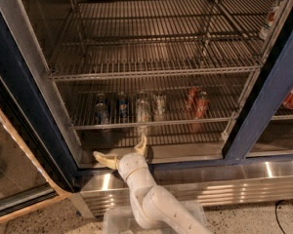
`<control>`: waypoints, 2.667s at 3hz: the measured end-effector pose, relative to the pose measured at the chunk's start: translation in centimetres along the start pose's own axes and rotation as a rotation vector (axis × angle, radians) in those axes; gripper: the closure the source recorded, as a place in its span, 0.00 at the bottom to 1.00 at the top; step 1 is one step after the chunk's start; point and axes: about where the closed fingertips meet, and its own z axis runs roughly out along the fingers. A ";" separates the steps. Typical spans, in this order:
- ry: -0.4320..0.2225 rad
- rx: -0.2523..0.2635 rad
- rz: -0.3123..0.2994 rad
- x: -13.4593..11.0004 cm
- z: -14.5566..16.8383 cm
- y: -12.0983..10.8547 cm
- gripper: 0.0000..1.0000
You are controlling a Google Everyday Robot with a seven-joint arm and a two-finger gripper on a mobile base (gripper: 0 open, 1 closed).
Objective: Pick pepsi can from bottom shelf of fridge
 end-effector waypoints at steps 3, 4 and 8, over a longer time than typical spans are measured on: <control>0.072 0.036 -0.034 1.6 3.9 -1.2 0.00; 0.119 0.059 -0.053 2.7 6.3 -2.3 0.00; 0.173 0.072 -0.102 4.5 13.7 -2.6 0.14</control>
Offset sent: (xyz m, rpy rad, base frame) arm 0.0309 0.0111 -0.0154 -0.0602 0.0404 -0.0202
